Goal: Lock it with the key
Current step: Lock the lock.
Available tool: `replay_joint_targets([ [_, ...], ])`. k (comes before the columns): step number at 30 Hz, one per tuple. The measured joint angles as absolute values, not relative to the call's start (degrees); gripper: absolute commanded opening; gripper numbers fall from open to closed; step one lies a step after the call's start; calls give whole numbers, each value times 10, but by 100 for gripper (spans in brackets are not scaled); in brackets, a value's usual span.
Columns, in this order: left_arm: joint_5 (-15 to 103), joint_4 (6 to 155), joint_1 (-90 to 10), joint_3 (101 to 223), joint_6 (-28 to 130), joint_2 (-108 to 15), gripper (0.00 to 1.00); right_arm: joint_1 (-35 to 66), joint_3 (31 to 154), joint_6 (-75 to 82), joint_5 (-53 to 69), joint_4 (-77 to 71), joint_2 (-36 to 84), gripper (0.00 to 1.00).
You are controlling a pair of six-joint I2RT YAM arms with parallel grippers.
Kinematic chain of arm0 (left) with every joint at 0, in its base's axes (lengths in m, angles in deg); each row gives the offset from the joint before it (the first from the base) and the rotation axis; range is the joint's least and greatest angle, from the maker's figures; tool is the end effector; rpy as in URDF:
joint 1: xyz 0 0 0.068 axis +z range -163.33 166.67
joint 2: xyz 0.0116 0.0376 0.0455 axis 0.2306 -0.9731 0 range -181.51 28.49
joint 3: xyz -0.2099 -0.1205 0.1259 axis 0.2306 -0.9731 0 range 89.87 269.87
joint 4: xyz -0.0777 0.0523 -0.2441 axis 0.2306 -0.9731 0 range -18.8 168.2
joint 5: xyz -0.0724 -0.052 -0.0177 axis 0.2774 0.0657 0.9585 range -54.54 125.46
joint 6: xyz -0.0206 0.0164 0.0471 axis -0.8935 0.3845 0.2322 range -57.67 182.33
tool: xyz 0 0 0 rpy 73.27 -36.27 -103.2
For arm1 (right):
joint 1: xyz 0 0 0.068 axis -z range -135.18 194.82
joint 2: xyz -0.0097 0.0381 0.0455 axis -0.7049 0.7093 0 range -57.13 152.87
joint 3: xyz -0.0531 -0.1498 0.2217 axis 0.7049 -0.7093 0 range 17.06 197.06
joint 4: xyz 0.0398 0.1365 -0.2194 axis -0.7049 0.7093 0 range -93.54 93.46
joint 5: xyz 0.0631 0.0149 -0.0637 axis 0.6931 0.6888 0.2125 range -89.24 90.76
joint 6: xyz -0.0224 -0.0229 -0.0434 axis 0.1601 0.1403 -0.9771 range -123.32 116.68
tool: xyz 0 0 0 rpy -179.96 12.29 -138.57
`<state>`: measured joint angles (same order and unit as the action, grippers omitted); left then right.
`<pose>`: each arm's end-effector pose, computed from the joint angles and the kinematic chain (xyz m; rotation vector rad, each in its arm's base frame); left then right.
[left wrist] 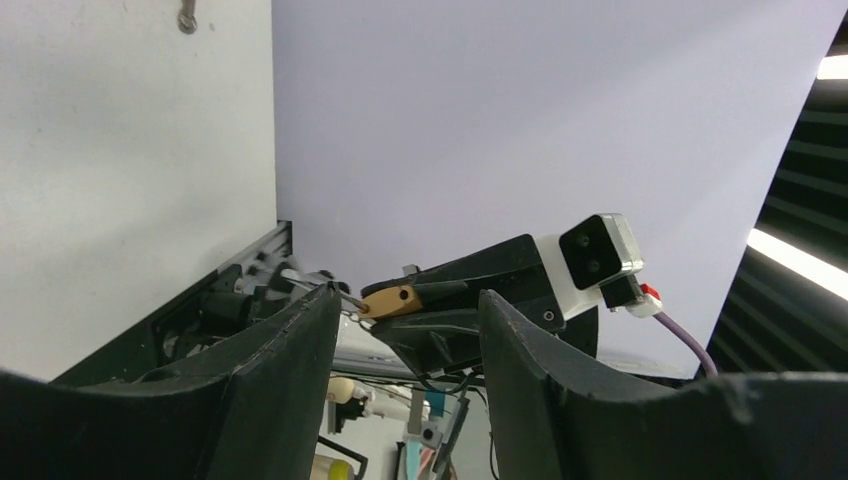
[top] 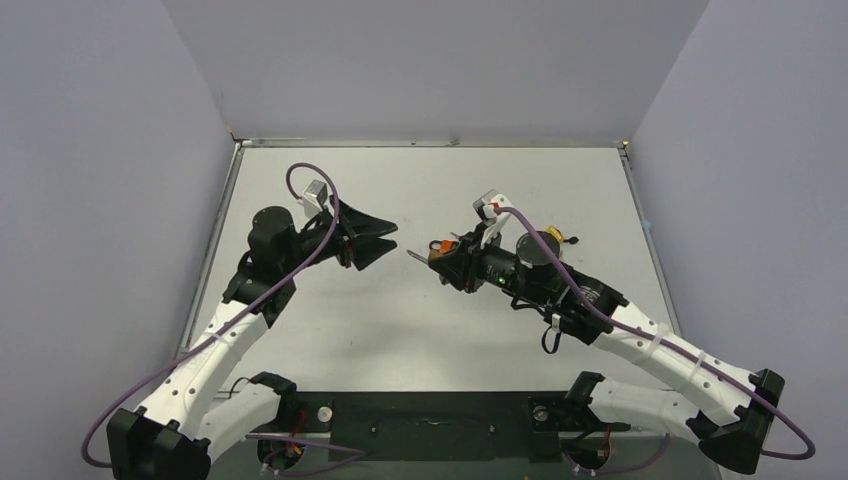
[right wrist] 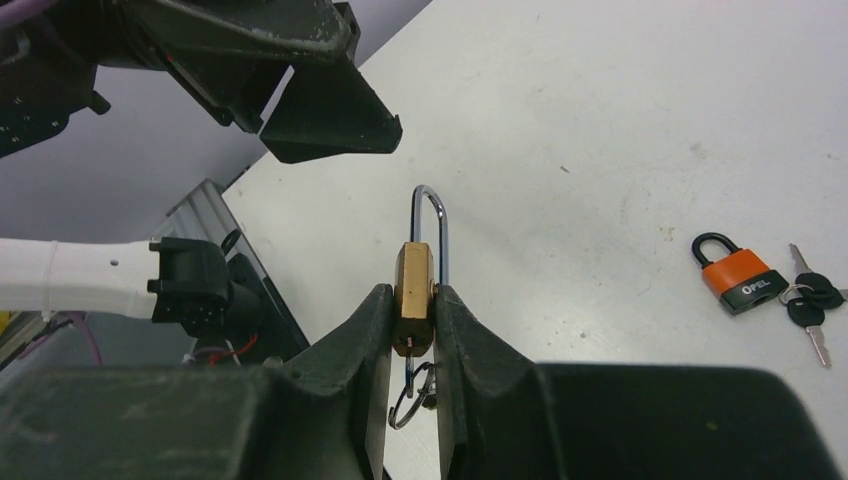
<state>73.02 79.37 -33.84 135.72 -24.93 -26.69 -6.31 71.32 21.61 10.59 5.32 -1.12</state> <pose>0.2002 -0.0981 0.3352 -0.6183 2.0280 -1.8318 0.1374 0.1800 0.3647 -0.5588 1.8069 1.0924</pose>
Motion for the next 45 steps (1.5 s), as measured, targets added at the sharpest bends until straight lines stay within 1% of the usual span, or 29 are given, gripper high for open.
replay_joint_targets([
  [4,729,808,-355,1354,-269,-258,48,-74,718,206,109,78,-11,0],
  [8,725,793,-365,1356,-244,-256,45,-78,733,201,110,90,-11,0],
  [13,727,734,-365,1407,-125,-273,44,-78,755,198,122,99,-12,0],
  [17,743,729,-365,1460,-14,-274,44,-78,767,199,146,107,-18,0],
  [23,807,739,-365,1535,141,-263,44,-78,800,210,192,119,-37,0],
  [25,845,755,-365,1553,177,-259,44,-78,815,216,210,120,-46,0],
  [29,926,798,-365,1574,208,-254,44,-78,842,232,241,120,-61,0],
  [33,979,818,-366,1599,222,-258,44,-78,864,247,268,119,-74,0],
  [40,1011,819,-388,1629,240,-275,44,-81,872,265,291,110,-81,0],
  [45,1014,779,-402,1642,274,-289,43,-85,873,272,298,110,-80,0],
])
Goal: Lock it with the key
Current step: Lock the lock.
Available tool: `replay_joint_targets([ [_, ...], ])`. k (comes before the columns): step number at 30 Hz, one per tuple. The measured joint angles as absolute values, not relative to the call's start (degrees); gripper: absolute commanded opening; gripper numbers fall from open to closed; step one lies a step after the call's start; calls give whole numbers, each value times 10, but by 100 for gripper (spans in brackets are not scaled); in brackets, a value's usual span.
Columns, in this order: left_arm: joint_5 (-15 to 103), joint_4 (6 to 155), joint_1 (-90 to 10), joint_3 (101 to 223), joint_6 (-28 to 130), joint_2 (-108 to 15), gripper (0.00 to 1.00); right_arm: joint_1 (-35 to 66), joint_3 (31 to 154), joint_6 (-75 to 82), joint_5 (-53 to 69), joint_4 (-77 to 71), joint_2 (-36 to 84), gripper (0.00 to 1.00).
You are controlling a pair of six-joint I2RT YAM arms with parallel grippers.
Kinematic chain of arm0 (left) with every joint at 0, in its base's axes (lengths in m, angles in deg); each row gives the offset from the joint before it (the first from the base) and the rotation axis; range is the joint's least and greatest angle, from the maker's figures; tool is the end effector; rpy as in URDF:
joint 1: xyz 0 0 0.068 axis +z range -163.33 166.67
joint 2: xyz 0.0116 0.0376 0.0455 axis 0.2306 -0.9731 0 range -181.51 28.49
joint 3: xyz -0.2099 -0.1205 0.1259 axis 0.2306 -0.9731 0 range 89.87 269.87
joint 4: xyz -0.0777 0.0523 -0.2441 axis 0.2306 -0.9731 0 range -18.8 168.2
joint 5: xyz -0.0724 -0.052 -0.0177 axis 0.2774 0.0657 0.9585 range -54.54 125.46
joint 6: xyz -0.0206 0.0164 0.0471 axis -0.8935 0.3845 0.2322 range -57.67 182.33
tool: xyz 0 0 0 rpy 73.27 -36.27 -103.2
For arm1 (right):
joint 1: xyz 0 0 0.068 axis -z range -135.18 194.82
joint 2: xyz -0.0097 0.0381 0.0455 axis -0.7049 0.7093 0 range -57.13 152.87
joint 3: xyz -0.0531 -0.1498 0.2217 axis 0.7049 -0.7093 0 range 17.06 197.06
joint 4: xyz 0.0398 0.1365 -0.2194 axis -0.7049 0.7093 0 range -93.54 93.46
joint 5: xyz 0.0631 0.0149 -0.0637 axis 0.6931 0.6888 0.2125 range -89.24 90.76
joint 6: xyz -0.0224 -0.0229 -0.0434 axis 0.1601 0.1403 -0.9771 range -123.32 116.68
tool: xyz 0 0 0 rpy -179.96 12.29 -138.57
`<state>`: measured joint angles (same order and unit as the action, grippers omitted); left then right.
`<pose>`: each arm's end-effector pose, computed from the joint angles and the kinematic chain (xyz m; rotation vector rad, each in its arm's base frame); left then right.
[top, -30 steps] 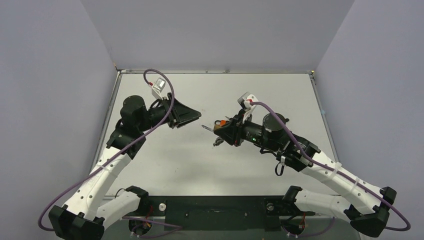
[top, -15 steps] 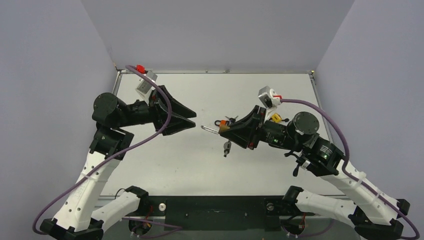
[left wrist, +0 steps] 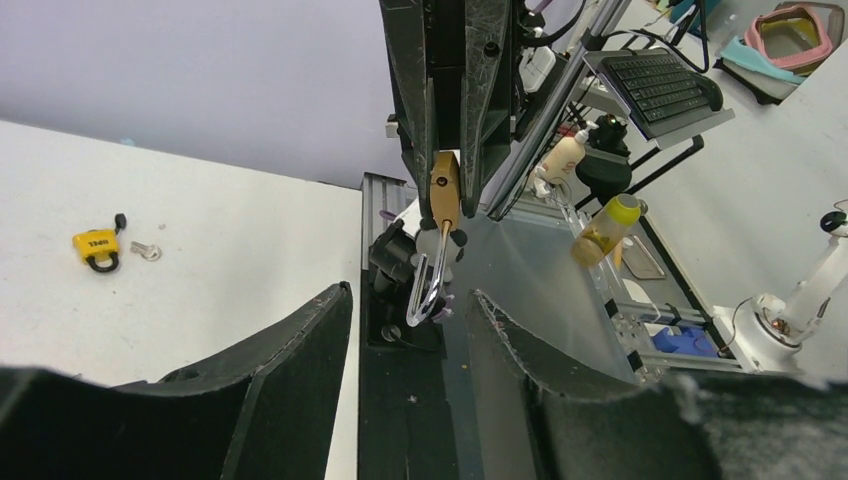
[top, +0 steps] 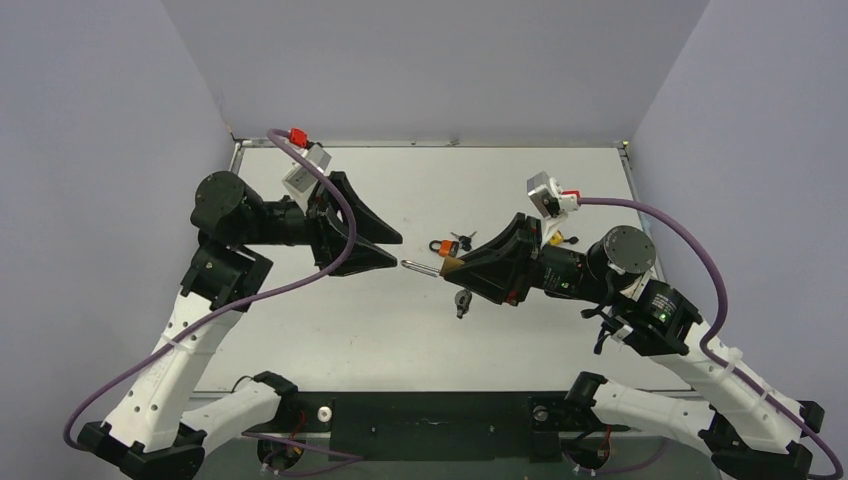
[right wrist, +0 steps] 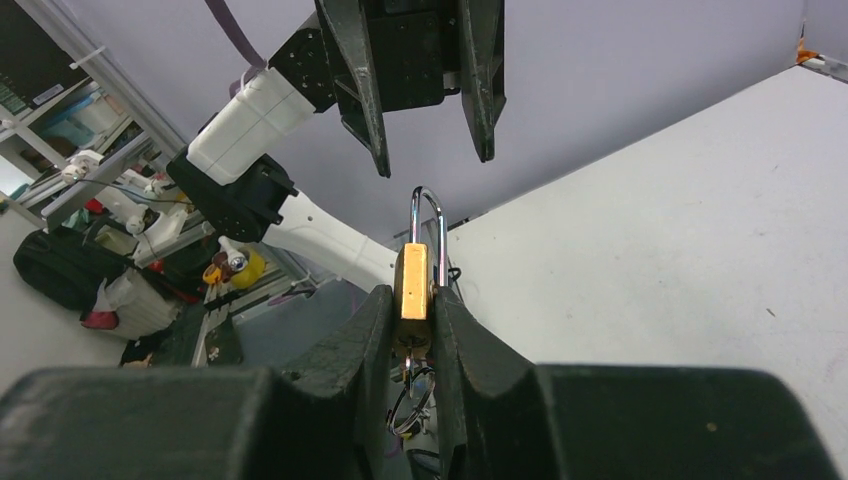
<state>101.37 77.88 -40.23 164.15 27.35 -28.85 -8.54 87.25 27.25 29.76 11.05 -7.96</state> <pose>0.1451 -0.1101 0.4898 1.0067 1.3366 -1.5732 0.0811 0.1379 0.4688 -0.7764 1.4891 1.5172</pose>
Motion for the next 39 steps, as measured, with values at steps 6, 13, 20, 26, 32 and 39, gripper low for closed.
replay_joint_targets([
  [6,1013,725,-421,1651,314,-297,41,-86,873,274,297,110,-80,0],
  [13,1001,669,-452,1665,355,-306,38,-86,880,274,297,106,-75,0],
  [20,978,638,-470,1671,378,-312,33,-87,881,274,295,102,-67,0],
  [26,965,629,-470,1673,383,-312,29,-89,881,274,287,103,-66,0],
  [32,953,629,-471,1676,387,-312,25,-89,881,271,277,111,-66,0],
  [39,946,629,-471,1677,386,-312,8,-89,881,265,265,117,-67,0],
])
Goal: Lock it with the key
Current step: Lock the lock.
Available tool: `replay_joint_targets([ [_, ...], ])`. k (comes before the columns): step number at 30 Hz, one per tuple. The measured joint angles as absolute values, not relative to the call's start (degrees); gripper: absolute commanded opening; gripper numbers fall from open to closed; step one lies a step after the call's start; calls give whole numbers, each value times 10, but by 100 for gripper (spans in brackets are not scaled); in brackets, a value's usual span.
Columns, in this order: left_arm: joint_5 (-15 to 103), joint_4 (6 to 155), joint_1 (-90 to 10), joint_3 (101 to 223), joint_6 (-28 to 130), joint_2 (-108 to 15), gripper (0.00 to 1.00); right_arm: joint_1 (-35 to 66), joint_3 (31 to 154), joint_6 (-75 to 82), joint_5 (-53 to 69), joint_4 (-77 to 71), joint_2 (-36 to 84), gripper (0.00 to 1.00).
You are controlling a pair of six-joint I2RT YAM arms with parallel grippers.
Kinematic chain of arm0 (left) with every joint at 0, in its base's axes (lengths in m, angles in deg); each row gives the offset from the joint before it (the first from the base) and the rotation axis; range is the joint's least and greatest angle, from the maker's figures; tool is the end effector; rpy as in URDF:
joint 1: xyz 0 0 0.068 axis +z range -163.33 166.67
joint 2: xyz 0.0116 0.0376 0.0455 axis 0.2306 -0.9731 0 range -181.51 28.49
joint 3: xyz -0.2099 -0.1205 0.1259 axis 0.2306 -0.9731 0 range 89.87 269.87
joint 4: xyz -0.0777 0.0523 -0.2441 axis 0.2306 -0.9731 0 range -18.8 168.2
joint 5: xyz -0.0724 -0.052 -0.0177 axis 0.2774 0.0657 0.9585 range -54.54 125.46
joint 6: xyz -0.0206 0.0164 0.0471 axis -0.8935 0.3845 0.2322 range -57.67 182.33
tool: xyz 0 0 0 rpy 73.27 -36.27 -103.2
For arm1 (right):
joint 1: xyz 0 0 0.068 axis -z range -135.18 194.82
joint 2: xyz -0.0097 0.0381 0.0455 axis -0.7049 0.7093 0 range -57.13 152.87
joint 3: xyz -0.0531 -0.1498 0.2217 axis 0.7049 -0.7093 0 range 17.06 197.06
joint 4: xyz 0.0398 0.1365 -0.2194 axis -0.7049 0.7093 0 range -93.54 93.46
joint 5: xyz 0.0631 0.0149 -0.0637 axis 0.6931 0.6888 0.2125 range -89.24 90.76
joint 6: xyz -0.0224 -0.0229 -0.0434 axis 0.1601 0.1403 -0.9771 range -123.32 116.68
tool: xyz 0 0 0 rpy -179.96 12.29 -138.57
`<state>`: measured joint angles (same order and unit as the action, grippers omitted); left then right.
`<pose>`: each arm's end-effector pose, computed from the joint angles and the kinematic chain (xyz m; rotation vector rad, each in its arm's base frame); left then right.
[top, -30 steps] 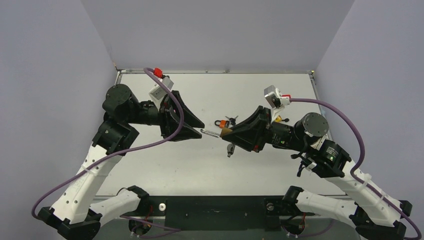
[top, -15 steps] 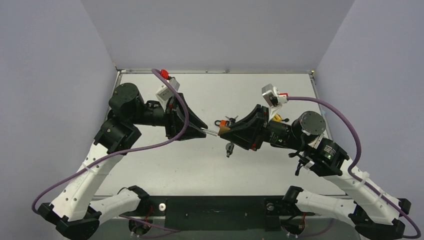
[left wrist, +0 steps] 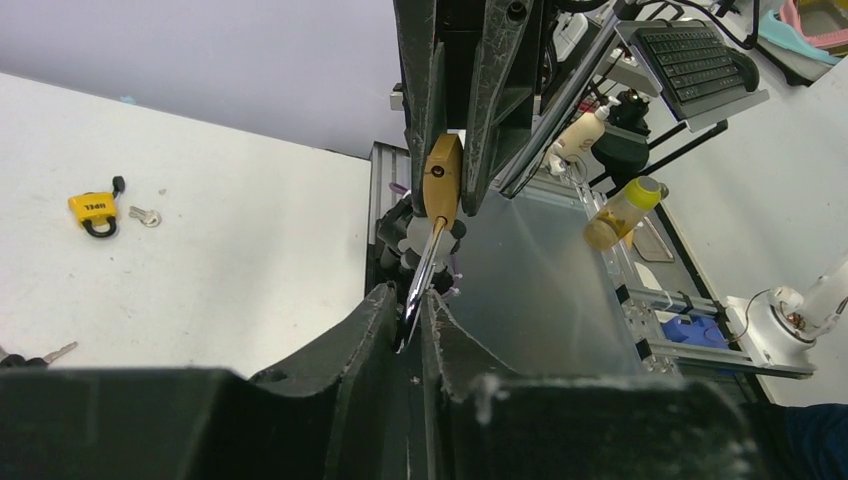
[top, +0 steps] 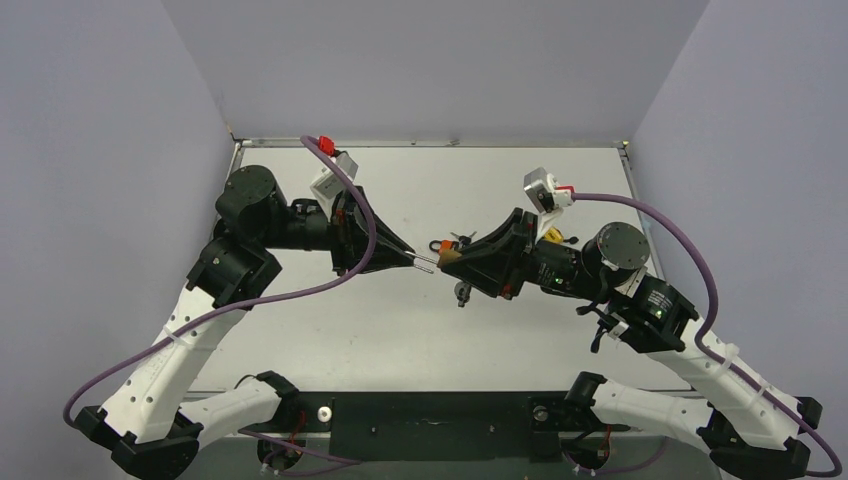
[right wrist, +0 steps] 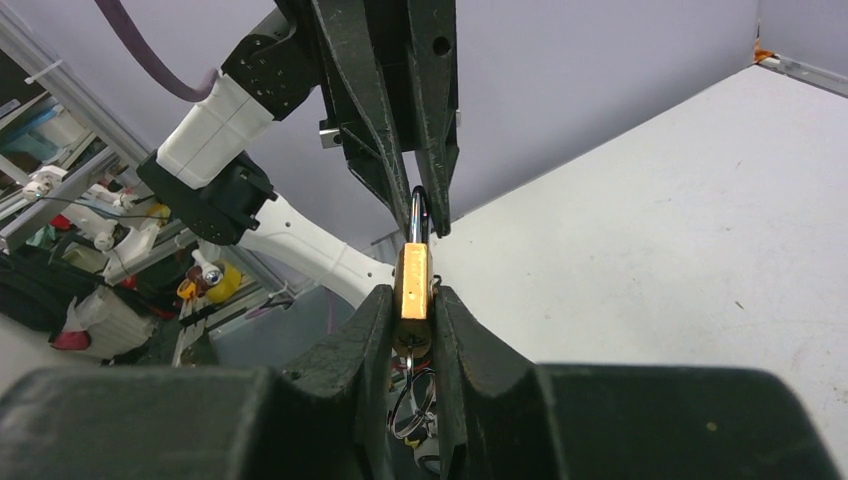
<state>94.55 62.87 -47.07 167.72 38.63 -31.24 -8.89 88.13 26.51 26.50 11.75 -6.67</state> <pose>0.1437 -0.1328 0.4792 1.0379 1.4403 -1.5282 0.0857 0.1427 0.4692 -0.7384 1.5127 1.4717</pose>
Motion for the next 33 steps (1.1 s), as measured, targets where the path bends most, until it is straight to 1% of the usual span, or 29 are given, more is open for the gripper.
replay_joint_targets([
  [1,945,628,-471,1677,386,-312,2,-89,881,265,264,117,-67,0],
  [2,944,628,-471,1677,386,-313,0,-89,881,263,262,118,-67,0],
  [4,945,628,-471,1677,387,-313,0,-89,881,260,255,122,-67,0],
  [5,944,626,-471,1678,386,-313,0,-89,881,259,253,124,-67,11],
  [6,944,625,-471,1678,386,-313,0,-89,881,258,251,126,-67,20],
  [7,942,623,-471,1678,386,-313,0,-89,881,257,247,128,-67,36],
  [8,939,621,-471,1678,386,-313,0,-89,881,254,242,131,-67,48],
  [9,936,619,-472,1678,385,-313,0,-89,882,252,234,135,-67,73],
  [11,923,614,-472,1682,384,-314,0,-89,884,242,214,144,-69,81],
  [14,898,612,-472,1691,375,-314,0,-89,885,217,176,156,-83,83],
  [19,863,620,-472,1704,350,-313,0,-89,894,184,126,164,-108,77],
  [23,841,626,-473,1713,310,-313,0,-89,917,157,92,167,-114,76],
  [26,832,627,-473,1727,287,-316,0,-89,933,142,68,169,-114,72],
  [28,831,630,-473,1733,277,-316,0,-89,951,135,59,172,-108,70],
  [33,826,635,-474,1736,263,-316,0,-93,981,129,64,163,-85,70],
])
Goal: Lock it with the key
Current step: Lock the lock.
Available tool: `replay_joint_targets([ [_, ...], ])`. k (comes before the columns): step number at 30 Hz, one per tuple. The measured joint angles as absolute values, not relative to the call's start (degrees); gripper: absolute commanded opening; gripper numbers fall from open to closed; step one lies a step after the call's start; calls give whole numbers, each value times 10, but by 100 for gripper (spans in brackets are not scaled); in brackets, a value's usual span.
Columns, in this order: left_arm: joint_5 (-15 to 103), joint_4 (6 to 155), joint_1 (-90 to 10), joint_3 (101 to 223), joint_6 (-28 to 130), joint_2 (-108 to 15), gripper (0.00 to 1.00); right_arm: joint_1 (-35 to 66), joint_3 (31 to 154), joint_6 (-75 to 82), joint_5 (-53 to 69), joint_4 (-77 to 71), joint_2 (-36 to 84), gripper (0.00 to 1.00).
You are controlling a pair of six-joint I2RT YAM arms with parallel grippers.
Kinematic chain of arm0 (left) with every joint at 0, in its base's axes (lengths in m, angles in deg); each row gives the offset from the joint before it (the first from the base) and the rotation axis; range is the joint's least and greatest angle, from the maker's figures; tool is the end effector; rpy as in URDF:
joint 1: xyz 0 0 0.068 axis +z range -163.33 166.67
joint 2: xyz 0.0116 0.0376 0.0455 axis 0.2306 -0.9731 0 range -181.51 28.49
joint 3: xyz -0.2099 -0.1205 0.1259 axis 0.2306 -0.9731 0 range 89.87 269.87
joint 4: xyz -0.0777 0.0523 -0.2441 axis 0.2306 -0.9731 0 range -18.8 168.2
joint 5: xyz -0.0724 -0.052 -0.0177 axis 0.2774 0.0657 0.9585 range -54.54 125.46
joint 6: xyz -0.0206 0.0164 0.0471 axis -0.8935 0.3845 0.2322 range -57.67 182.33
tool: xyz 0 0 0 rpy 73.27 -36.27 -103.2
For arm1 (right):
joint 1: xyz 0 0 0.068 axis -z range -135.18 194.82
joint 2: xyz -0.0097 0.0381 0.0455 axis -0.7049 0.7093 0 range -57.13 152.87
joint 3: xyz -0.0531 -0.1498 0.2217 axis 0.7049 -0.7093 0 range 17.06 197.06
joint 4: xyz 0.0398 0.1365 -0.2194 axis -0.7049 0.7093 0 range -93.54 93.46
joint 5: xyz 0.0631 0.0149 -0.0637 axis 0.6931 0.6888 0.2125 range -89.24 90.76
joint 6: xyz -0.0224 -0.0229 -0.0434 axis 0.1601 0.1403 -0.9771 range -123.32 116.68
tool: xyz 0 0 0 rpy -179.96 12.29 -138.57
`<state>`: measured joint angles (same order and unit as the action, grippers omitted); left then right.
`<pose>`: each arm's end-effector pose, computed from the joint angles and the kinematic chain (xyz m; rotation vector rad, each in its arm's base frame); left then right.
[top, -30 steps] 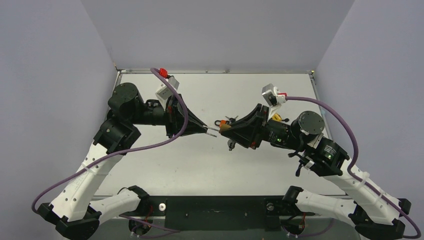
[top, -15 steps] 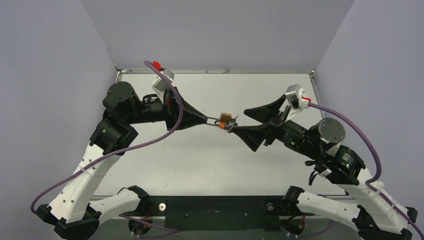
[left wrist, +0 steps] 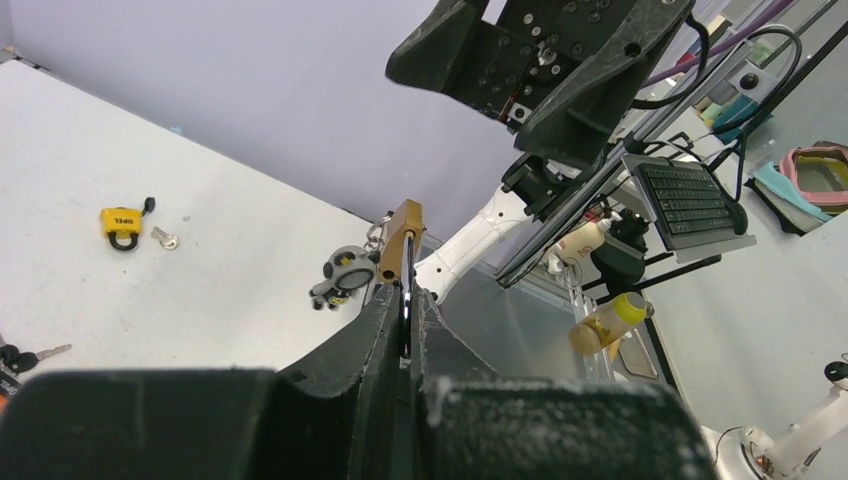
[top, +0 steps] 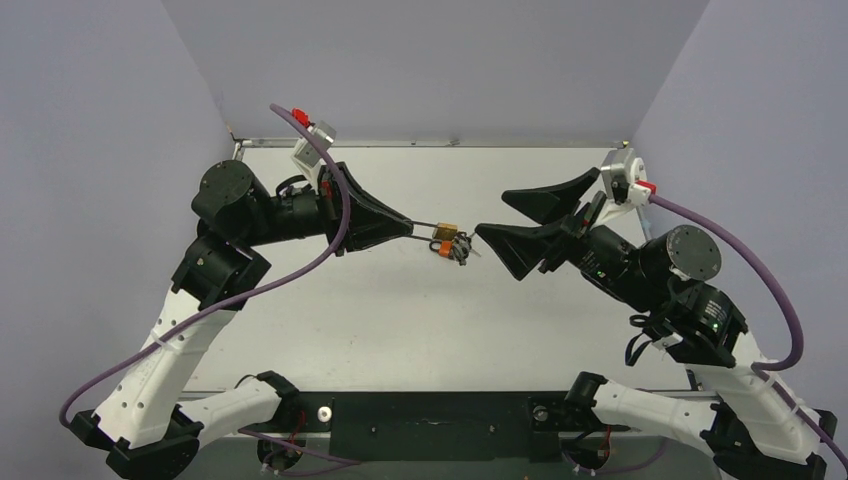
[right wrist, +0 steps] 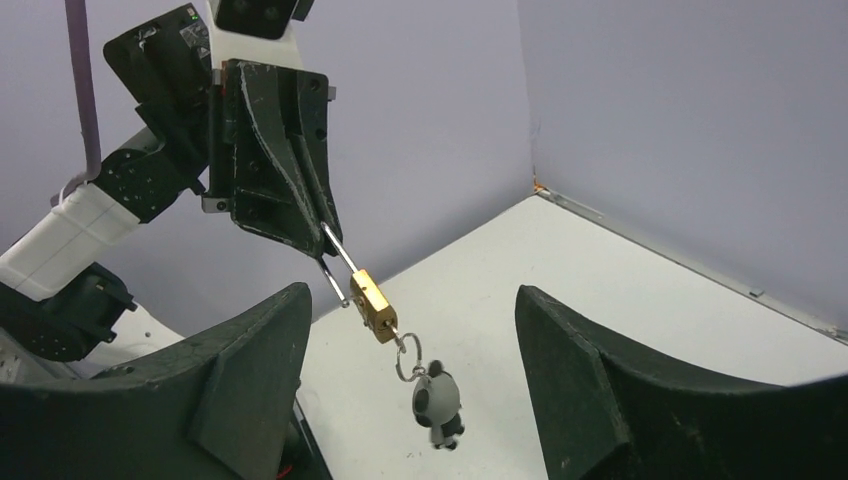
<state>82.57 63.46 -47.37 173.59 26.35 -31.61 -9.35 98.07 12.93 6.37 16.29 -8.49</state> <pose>0.1394 -0.1257 0.5106 0.7351 1.5057 -1.5341 0.0717 0.1051 0.5171 -0.5502 1.3310 1.0909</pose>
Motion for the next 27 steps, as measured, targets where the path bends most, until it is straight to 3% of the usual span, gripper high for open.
replay_joint_targets([
  [6,826,668,-477,1736,236,-316,0,-97,981,129,124,159,-59,68],
  [18,827,699,-496,1752,202,-316,0,-53,977,157,282,126,-8,48],
  [27,827,699,-500,1754,195,-316,0,-21,951,222,376,37,-29,46],
])
